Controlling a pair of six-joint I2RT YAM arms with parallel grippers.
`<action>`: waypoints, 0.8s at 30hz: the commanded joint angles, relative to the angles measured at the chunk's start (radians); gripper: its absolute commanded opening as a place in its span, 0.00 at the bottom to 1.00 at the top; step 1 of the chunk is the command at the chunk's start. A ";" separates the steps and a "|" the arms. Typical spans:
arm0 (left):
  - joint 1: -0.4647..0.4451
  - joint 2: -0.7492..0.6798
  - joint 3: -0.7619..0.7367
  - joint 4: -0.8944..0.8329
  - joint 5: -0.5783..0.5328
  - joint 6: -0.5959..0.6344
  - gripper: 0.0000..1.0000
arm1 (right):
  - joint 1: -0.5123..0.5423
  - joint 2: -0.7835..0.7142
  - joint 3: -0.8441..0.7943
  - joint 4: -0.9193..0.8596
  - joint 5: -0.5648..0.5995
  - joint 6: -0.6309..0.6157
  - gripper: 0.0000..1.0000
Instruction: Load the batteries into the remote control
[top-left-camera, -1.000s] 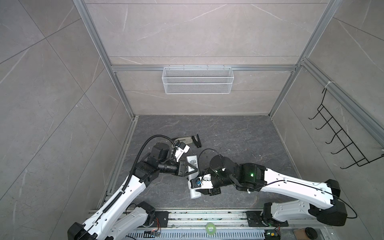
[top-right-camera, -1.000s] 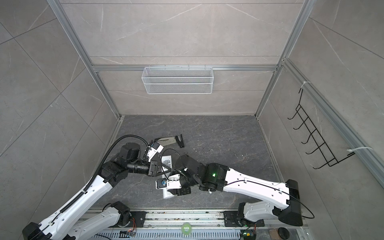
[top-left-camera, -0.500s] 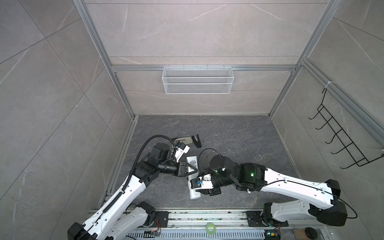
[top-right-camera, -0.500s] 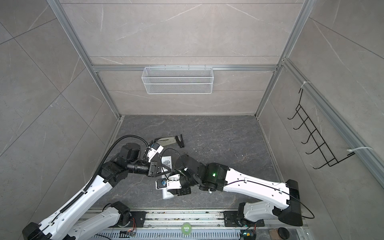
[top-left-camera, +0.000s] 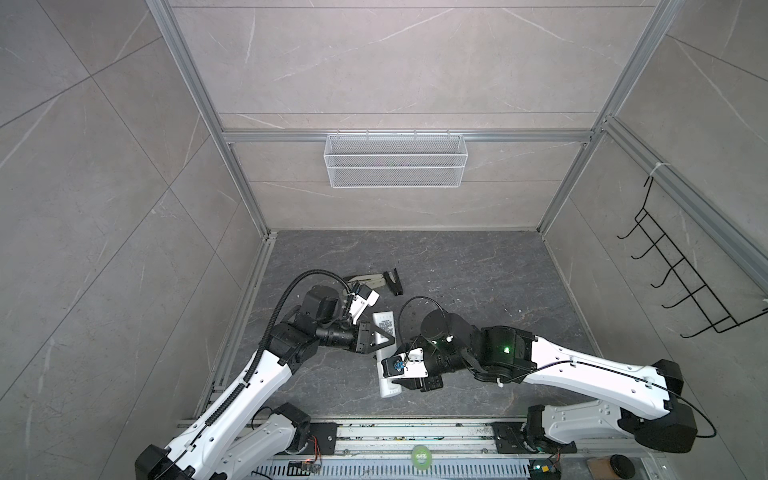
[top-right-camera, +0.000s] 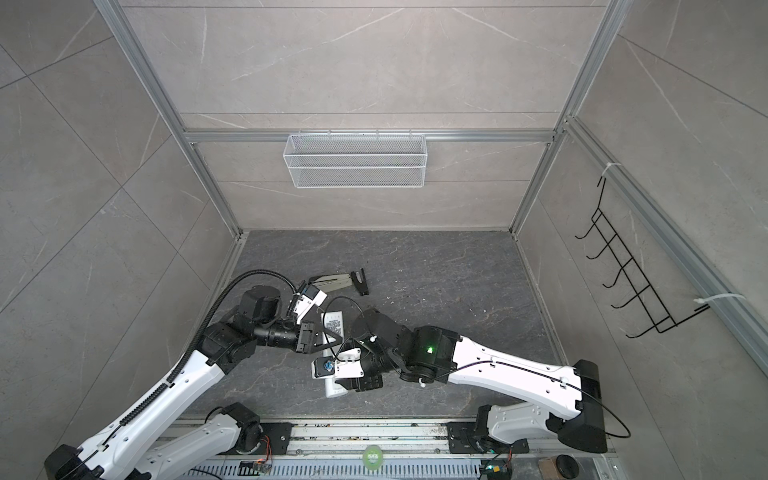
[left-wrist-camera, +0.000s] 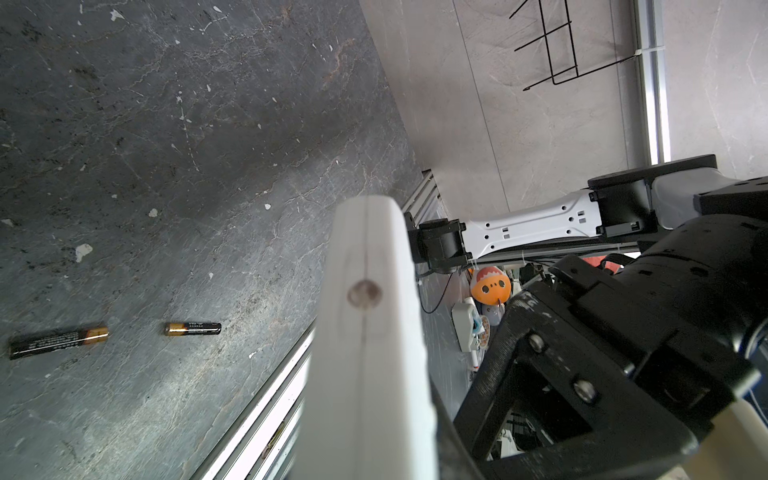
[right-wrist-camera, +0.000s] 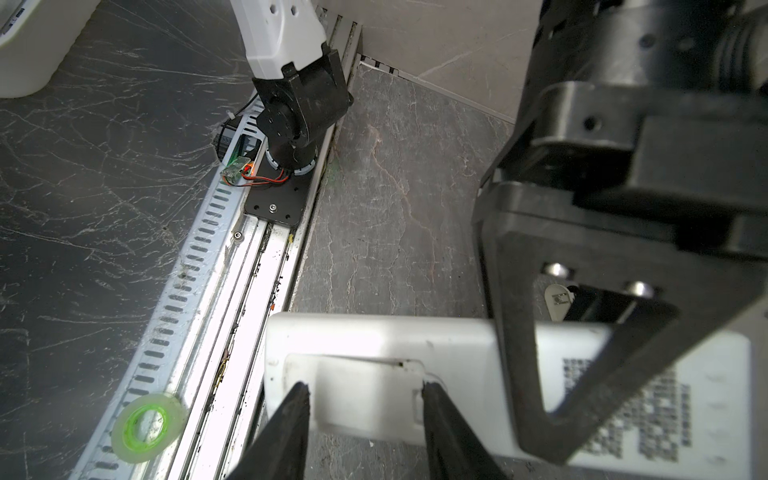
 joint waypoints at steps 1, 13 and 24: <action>0.011 -0.015 0.042 0.085 -0.010 0.012 0.00 | 0.016 -0.012 -0.009 -0.043 -0.034 0.012 0.46; 0.011 -0.013 0.037 0.090 -0.005 0.012 0.00 | 0.016 -0.009 -0.011 -0.019 0.012 0.021 0.53; 0.011 -0.013 0.037 0.092 -0.002 0.009 0.00 | 0.016 -0.028 -0.011 -0.006 0.029 0.025 0.59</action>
